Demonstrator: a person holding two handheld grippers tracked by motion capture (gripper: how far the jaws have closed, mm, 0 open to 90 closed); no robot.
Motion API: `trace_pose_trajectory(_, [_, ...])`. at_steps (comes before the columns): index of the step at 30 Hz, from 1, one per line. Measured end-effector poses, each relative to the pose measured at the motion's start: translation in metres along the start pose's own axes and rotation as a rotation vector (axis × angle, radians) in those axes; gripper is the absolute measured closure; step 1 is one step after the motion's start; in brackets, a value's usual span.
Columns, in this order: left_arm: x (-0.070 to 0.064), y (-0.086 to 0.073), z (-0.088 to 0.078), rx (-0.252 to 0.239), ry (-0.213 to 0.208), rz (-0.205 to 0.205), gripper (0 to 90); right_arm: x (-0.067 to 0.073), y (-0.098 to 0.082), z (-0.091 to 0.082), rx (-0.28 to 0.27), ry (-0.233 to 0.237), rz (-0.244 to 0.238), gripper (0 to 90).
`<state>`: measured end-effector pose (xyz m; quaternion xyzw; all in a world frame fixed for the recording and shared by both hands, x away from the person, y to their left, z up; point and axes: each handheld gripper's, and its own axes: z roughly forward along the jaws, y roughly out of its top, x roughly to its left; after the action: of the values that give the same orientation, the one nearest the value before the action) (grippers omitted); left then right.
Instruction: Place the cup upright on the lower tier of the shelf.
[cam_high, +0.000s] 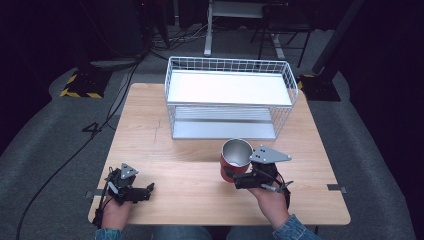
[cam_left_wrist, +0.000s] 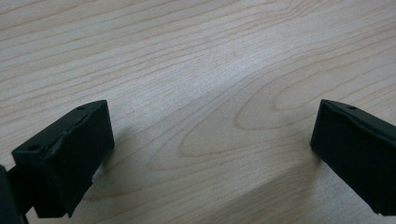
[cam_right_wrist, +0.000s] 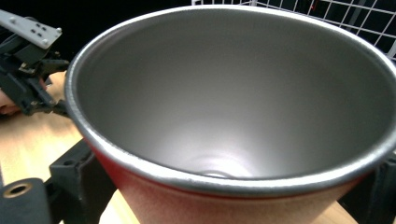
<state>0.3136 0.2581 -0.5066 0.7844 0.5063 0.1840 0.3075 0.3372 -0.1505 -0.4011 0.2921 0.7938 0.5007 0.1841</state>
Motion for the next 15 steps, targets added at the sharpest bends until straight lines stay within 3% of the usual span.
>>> trace_pose_trajectory(15, [0.001,0.001,0.001,0.002,-0.004,0.005,0.0,-0.038,0.012,0.036,0.033,-0.041,0.027,7.8])
